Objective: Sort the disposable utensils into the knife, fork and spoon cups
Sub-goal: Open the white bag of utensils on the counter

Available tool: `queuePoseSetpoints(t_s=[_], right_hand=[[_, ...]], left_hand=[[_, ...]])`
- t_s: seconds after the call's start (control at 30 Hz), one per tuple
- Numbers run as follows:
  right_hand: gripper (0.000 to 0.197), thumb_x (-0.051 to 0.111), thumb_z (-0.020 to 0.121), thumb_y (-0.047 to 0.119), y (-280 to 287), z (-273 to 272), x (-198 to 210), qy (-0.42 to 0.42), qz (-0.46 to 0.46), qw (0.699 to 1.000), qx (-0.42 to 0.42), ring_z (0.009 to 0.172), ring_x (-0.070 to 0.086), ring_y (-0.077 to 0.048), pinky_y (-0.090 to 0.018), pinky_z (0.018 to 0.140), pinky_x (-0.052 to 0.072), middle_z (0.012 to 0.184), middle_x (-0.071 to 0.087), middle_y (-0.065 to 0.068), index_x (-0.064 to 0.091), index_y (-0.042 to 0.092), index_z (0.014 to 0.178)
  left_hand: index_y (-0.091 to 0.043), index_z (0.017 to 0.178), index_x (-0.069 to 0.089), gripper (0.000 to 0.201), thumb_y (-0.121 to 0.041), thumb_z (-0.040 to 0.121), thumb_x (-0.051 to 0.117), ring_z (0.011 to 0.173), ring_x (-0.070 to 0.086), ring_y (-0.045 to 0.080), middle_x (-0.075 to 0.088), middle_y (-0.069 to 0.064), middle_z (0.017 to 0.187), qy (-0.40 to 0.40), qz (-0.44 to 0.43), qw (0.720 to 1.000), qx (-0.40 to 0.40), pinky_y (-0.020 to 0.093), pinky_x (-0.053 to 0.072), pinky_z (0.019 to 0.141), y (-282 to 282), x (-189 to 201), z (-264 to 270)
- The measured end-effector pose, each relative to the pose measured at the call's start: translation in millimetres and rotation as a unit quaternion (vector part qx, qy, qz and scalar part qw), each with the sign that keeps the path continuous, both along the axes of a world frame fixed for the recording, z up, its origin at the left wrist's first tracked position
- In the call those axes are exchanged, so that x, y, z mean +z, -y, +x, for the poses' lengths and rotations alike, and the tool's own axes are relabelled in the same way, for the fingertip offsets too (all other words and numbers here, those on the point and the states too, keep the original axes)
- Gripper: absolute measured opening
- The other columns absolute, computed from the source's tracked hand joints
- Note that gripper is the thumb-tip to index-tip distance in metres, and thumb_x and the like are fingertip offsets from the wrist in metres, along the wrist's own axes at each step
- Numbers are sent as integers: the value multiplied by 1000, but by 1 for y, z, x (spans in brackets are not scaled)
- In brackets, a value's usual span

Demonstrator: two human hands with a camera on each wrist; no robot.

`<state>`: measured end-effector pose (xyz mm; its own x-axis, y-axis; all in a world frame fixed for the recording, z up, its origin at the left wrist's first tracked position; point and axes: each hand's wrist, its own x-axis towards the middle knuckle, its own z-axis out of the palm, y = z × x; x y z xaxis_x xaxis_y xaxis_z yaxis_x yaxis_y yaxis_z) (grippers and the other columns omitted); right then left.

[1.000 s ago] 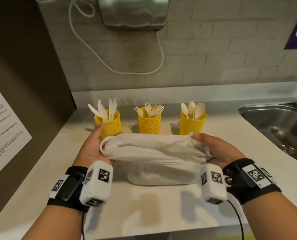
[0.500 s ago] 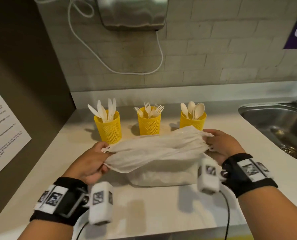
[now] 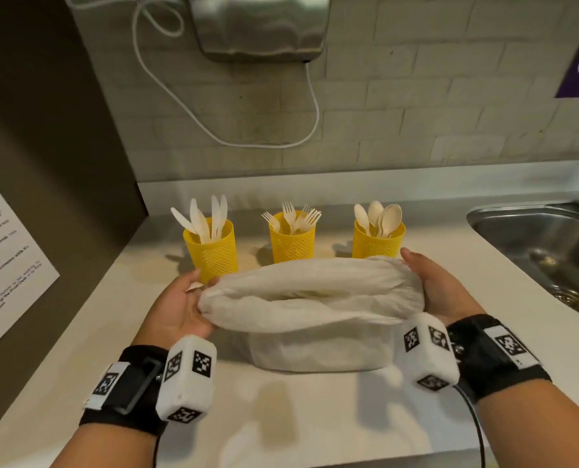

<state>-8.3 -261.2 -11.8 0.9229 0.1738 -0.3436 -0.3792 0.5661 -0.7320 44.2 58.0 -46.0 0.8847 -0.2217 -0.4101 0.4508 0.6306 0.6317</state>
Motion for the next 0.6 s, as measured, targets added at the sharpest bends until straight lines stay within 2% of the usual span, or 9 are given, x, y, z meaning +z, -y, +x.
queuePoseSetpoints(t_s=[0.07, 0.13, 0.23, 0.3, 0.37, 0.43, 0.47, 0.53, 0.6], right_hand=[[41, 66, 80, 17, 9, 5, -6, 24, -173, 984, 26, 87, 68, -32, -45, 74, 57, 121, 60, -22, 54, 21, 119], [45, 66, 75, 2, 6, 8, -7, 42, -451, 890, 53, 91, 62, -30, -44, 82, 54, 115, 59, -19, 53, 24, 112], [35, 46, 81, 2, 3, 19, -9, 68, -690, 718, 68, 89, 58, -28, -31, 74, 46, 103, 63, -12, 66, 16, 107], [38, 42, 84, 3, 9, 24, -13, 66, -730, 680, 33, 90, 60, -33, -33, 78, 47, 105, 66, -15, 71, 16, 105], [37, 44, 85, -1, 15, 24, -10, 75, -656, 750, -44, 84, 61, -31, -35, 74, 51, 102, 67, -16, 70, 14, 107], [32, 47, 86, -9, 20, 25, -12, 72, -427, 893, -121, 70, 63, -24, -29, 57, 53, 91, 66, -16, 66, 8, 103], [27, 47, 86, -11, 20, 27, -11, 51, -308, 939, -148, 60, 64, -20, -25, 48, 52, 82, 66, -14, 63, 7, 98], [17, 43, 93, -4, 18, 27, -8, -1, -167, 973, -157, 41, 58, -13, -19, 39, 46, 57, 64, -9, 57, 6, 92], [23, 34, 98, 3, 20, 29, -13, -24, -79, 984, -158, 61, 65, -13, -20, 45, 49, 51, 67, -5, 54, 4, 110]], left_hand=[[5, 118, 55, 38, -11, 84, 56, 109, 60, 33, 61, 25, 118, 21, 87, 995, -48, 42, 52, 92, 3, -1, -5], [5, 116, 55, 38, 6, 78, 58, 95, 61, 33, 61, 26, 112, 59, 259, 964, -27, 38, 53, 81, 8, -6, -6], [-8, 99, 65, 22, -3, 78, 58, 81, 61, 22, 66, 12, 95, 131, 544, 829, -18, 29, 46, 69, 9, 1, -9], [-16, 92, 67, 17, -9, 87, 53, 78, 57, 11, 65, 4, 90, 169, 641, 748, -26, 23, 42, 63, 4, 8, -10], [-20, 96, 65, 13, -15, 89, 55, 80, 57, 14, 66, 3, 94, 175, 639, 749, -18, 27, 41, 65, -3, 11, -8], [-16, 107, 58, 18, -14, 90, 56, 71, 53, 20, 63, 8, 94, 121, 538, 834, 16, 28, 40, 57, -5, 11, -8], [-11, 113, 55, 21, -9, 92, 52, 64, 48, 18, 61, 11, 92, 82, 450, 889, 29, 23, 39, 48, -3, 11, -7], [-4, 121, 51, 28, 1, 95, 41, 65, 48, 17, 60, 17, 101, 18, 221, 974, 44, 18, 42, 37, 1, 14, -4], [-3, 124, 50, 31, 0, 98, 33, 92, 58, 27, 57, 20, 116, -17, 47, 997, 66, 28, 55, 58, 5, 15, -1]])
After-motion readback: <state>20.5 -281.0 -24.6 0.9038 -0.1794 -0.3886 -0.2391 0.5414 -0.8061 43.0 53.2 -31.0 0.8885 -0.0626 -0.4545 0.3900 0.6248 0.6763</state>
